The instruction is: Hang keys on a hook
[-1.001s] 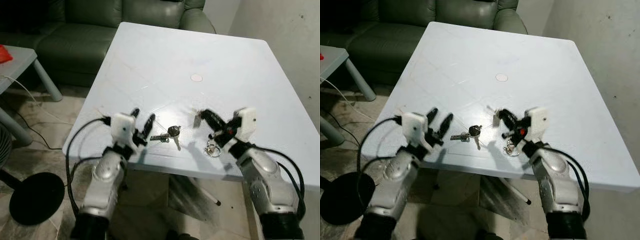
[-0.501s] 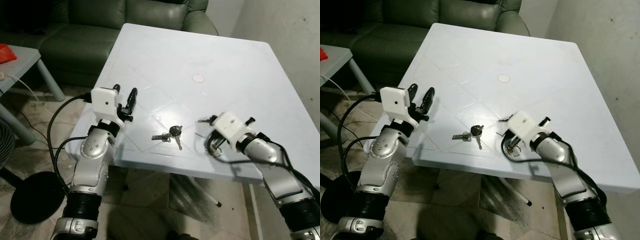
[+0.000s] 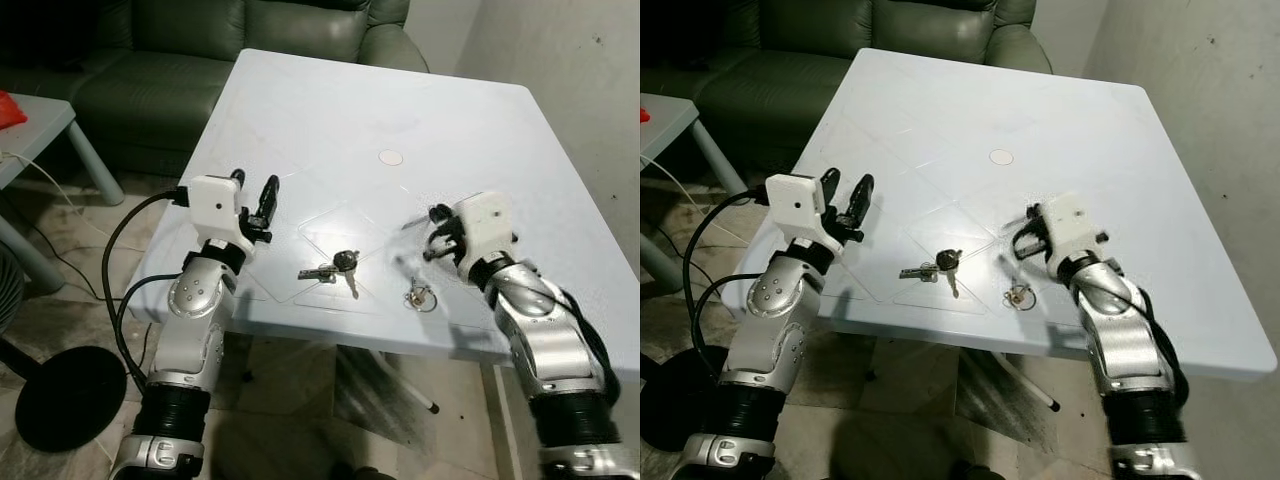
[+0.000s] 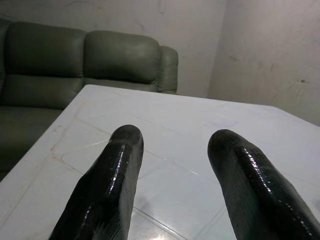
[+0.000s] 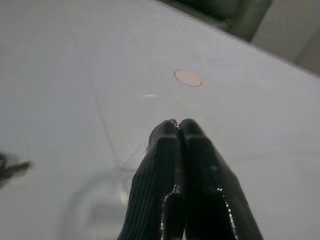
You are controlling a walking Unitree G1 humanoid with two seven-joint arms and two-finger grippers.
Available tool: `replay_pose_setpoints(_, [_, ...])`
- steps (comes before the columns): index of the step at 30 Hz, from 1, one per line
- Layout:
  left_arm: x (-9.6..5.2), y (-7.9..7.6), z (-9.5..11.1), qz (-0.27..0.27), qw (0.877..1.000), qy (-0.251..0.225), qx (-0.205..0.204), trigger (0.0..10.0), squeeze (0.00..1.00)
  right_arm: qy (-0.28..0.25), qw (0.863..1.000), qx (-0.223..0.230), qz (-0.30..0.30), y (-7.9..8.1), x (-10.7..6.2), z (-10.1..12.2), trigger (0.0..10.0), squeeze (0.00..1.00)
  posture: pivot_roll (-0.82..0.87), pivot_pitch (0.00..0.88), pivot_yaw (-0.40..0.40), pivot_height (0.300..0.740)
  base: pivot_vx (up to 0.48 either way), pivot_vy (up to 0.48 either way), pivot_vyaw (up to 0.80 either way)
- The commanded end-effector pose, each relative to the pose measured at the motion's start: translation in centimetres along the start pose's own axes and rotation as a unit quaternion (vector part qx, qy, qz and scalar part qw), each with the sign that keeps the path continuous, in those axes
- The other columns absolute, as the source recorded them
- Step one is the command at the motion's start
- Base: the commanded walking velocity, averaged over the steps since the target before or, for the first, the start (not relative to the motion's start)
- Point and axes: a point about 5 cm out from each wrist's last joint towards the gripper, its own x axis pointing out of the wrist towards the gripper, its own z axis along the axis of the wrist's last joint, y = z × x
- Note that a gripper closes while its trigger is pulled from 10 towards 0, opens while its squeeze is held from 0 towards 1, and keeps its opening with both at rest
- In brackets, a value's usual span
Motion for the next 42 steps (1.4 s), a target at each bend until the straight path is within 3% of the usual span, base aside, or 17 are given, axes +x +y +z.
replay_pose_setpoints(1, [0.1, 0.1, 0.0, 0.001, 1.0, 0.004, -0.006, 10.0, 0.0, -0.024, 0.998, 0.055, 0.004, -0.1, 0.0, 0.9, 10.0, 0.0, -0.03, 0.11, -0.073, 0.74, 0.0, 0.0, 0.0])
replay_pose_setpoints(3, [0.2, 0.1, 0.0, 0.002, 1.0, 0.004, -0.005, 10.0, 0.0, -0.039, 0.993, 0.112, 0.006, -0.3, 0.0, 1.4, 10.0, 0.0, -0.03, 0.107, -0.072, 0.74, 0.0, 0.0, 0.0])
replay_pose_setpoints(6, [0.3, 0.2, 0.4, 0.004, 1.0, -0.002, -0.017, 10.0, 0.0, -0.093, 0.985, 0.144, 0.002, -0.7, -0.3, 2.7, 10.0, 0.0, -0.03, 0.102, -0.07, 0.74, 0.0, 0.0, 0.0])
replay_pose_setpoints(8, [0.3, 0.2, 0.5, 0.005, 1.0, -0.003, -0.024, 10.0, 0.0, -0.104, 0.982, 0.16, 0.0, -0.7, -0.4, 3.0, 10.0, 0.0, -0.03, 0.102, -0.07, 0.74, 0.0, 0.0, 0.0])
replay_pose_setpoints(10, [0.4, 0.5, 1.1, 0.006, 1.0, -0.009, -0.015, 10.0, 0.0, -0.153, 0.977, 0.147, -0.025, -0.8, -0.8, 3.9, 10.0, 0.0, -0.03, 0.092, -0.064, 0.74, 0.0, 0.0, 0.0])
replay_pose_setpoints(11, [0.4, 0.5, 1.1, 0.006, 1.0, -0.009, -0.015, 10.0, 0.0, -0.153, 0.977, 0.147, -0.025, -0.8, -0.8, 3.9, 10.0, 0.0, -0.03, 0.092, -0.064, 0.74, 0.0, 0.0, 0.0])
replay_pose_setpoints(13, [0.1, 1.3, 1.4, 0.013, 1.0, -0.001, -0.015, 10.0, 0.0, -0.185, 0.967, 0.165, -0.052, -0.7, -1.6, 4.2, 10.0, 0.0, -0.03, 0.084, -0.061, 0.74, 0.0, 0.0, 0.0])
replay_pose_setpoints(17, [-0.6, 2.1, 1.3, 0.017, 0.999, 0.004, -0.033, 10.0, 0.0, -0.191, 0.961, 0.186, -0.07, -0.6, -2.5, 3.9, 10.0, 0.0, -0.03, 0.075, -0.057, 0.74, 0.0, 0.0, 0.0])
replay_pose_setpoints(19, [-1.6, 3.1, 0.7, 0.031, 0.999, 0.028, -0.011, 10.0, 0.0, -0.188, 0.959, 0.197, -0.075, -0.4, -3.3, 3.1, 10.0, 0.0, -0.03, 0.07, -0.052, 0.74, 0.0, 0.0, 0.0])
replay_pose_setpoints(22, [-2.1, 3.6, 0.4, 0.036, 0.999, 0.032, -0.019, 10.0, 0.0, -0.172, 0.964, 0.183, -0.083, -0.2, -3.5, 2.3, 10.0, 0.0, -0.03, 0.068, -0.051, 0.74, 0.0, 0.0, 0.0])
replay_pose_setpoints(24, [-2.6, 4.2, 0.1, 0.043, 0.998, 0.036, -0.036, 10.0, 0.0, -0.148, 0.974, 0.15, -0.087, 0.4, -3.3, 1.3, 10.0, 0.0, -0.03, 0.066, -0.046, 0.74, 0.0, 0.0, 0.0])
replay_pose_setpoints(27, [-2.5, 4.4, -0.3, 0.051, 0.997, 0.051, -0.026, 10.0, 0.0, -0.136, 0.974, 0.151, -0.096, 0.3, -3.0, 1.1, 10.0, 0.0, -0.03, 0.072, -0.04, 0.74, 0.0, 0.0, 0.0])
replay_pose_setpoints(32, [-2.1, 4.5, 0.1, 0.053, 0.996, 0.044, -0.054, 10.0, 0.0, -0.131, 0.978, 0.126, -0.099, 0.3, -2.9, 1.1, 10.0, 0.0, -0.03, 0.077, -0.038, 0.74, 0.0, 0.0, 0.0])
replay_pose_setpoints(42, [-1.7, 4.7, 0.4, 0.063, 0.996, 0.039, -0.058, 10.0, 0.0, -0.116, 0.982, 0.107, -0.1, 0.6, -2.7, 0.6, 10.0, 0.0, -0.03, 0.082, -0.037, 0.74, 0.0, 0.0, -0.08])
